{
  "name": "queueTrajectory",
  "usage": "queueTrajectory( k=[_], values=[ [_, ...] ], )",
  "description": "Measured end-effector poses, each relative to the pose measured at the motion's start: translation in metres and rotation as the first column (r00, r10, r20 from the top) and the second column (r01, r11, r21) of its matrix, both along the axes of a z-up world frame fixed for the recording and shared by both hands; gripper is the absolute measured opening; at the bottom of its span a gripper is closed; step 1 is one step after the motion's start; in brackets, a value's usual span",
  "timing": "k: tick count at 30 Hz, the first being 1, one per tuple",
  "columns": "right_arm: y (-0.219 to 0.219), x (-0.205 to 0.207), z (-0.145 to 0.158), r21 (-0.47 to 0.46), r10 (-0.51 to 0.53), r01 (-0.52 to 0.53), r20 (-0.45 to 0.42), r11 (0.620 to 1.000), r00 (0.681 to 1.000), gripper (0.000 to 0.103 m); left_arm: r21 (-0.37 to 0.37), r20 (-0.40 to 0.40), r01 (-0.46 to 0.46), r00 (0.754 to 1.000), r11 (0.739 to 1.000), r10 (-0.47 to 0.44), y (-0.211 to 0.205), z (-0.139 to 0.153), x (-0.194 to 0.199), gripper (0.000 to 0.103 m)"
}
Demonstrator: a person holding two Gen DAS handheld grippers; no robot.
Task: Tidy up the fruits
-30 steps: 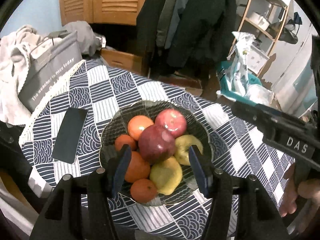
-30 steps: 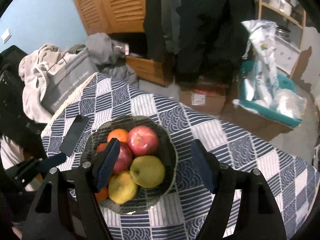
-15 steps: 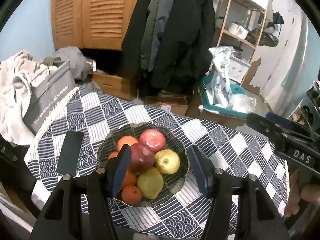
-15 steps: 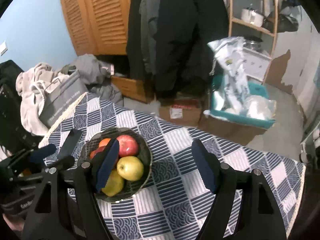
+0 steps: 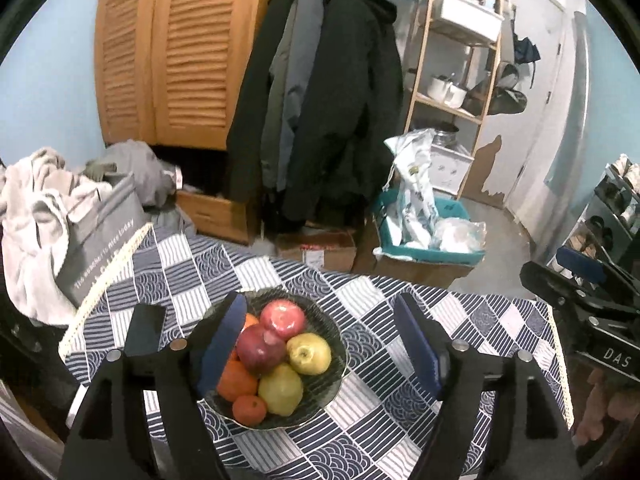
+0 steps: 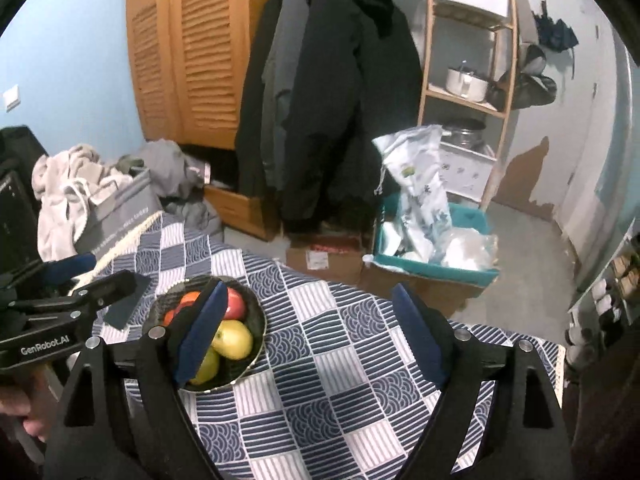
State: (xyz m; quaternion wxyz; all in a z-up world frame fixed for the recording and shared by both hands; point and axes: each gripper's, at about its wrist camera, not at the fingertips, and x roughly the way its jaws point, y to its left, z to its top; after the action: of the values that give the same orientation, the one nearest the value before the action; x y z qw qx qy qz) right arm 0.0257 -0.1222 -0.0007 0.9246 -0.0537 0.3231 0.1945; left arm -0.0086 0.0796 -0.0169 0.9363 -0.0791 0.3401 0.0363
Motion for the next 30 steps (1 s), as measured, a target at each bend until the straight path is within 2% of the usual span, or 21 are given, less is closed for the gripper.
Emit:
queueTrajectory(
  k=[3,9,19,30],
  values=[
    [-0.013,-0.006,0.008,0.016,-0.026,0.026,0.023,1.0,0.999,0.085,0.016,0.032,0.005,0.999,1.0,-0.005,-0.005,0.011,-0.004,0.088],
    [-0.04,-0.02,0.023,0.02,-0.082,0.081,0.083,0.997,0.993,0.085,0.069,0.092,0.006,0.996,0.998,-0.013,-0.016,0.031,-0.012,0.092],
    [-0.068,-0.023,0.027,-0.021,-0.159,0.164,0.152,0.986,0.976,0.086,0.067,0.127,0.008,0.992,0.998,-0.017,-0.031,0.048,-0.014,0.102],
    [-0.084,-0.018,0.018,-0.026,-0.185,0.19,0.143,0.981,0.972,0.086,0.069,0.075,-0.002,0.997,0.998,-0.003,-0.04,0.041,-0.001,0.102]
  ],
)
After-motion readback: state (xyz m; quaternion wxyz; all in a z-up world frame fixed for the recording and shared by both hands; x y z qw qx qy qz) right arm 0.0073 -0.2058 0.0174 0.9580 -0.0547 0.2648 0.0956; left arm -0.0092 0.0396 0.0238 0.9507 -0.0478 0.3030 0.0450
